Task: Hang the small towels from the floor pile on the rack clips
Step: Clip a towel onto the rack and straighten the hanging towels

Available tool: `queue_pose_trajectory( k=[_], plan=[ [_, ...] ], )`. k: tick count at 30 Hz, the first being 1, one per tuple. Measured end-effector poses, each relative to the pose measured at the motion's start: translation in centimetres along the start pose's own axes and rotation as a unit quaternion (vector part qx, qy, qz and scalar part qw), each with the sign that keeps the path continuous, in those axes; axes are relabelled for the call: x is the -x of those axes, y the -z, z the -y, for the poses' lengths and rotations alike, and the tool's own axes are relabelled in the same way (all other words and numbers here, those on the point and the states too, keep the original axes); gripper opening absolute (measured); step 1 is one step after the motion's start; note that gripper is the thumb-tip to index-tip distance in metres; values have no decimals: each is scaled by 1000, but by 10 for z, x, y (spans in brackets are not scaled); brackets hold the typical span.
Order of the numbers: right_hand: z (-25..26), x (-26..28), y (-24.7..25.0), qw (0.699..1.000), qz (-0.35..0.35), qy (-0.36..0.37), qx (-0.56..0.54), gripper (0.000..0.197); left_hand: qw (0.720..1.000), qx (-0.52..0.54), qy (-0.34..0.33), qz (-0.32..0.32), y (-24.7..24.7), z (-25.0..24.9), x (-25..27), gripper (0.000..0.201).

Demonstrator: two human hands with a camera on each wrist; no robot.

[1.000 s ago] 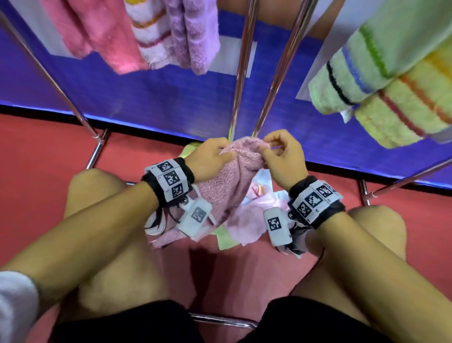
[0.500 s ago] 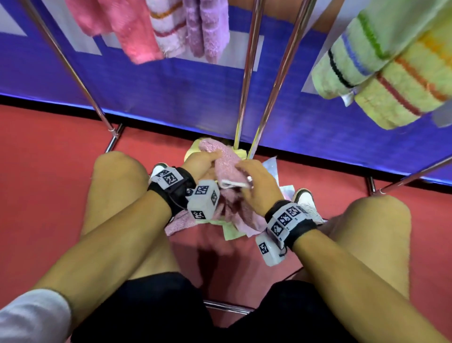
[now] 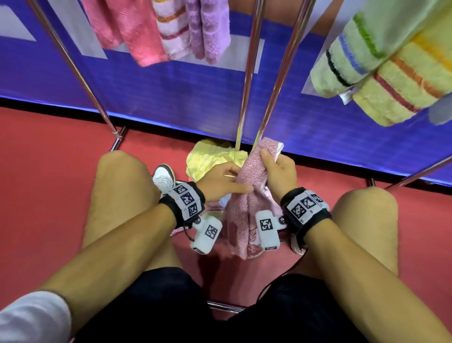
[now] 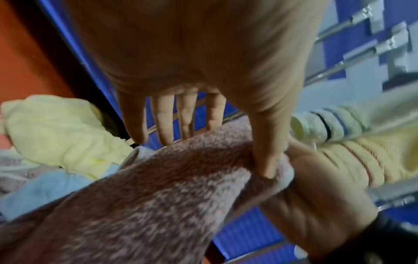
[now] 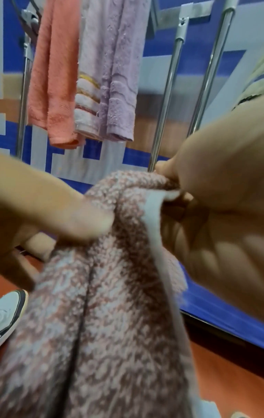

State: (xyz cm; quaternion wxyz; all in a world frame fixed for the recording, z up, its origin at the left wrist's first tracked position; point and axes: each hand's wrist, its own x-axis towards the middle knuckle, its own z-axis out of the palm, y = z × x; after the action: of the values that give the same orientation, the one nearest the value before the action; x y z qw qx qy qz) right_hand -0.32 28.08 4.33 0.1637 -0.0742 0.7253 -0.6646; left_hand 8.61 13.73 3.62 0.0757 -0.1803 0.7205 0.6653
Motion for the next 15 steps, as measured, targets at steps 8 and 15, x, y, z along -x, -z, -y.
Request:
queue_pose_trajectory(
  k=[8,15],
  plan=[
    [4,5,9,996,90,23,-14,10,997,60,-3,-44,-4,-6,-6,6],
    [-11,9,10,980,147,35,132,19,949,300,35,-91,11,-29,-3,26]
  ],
)
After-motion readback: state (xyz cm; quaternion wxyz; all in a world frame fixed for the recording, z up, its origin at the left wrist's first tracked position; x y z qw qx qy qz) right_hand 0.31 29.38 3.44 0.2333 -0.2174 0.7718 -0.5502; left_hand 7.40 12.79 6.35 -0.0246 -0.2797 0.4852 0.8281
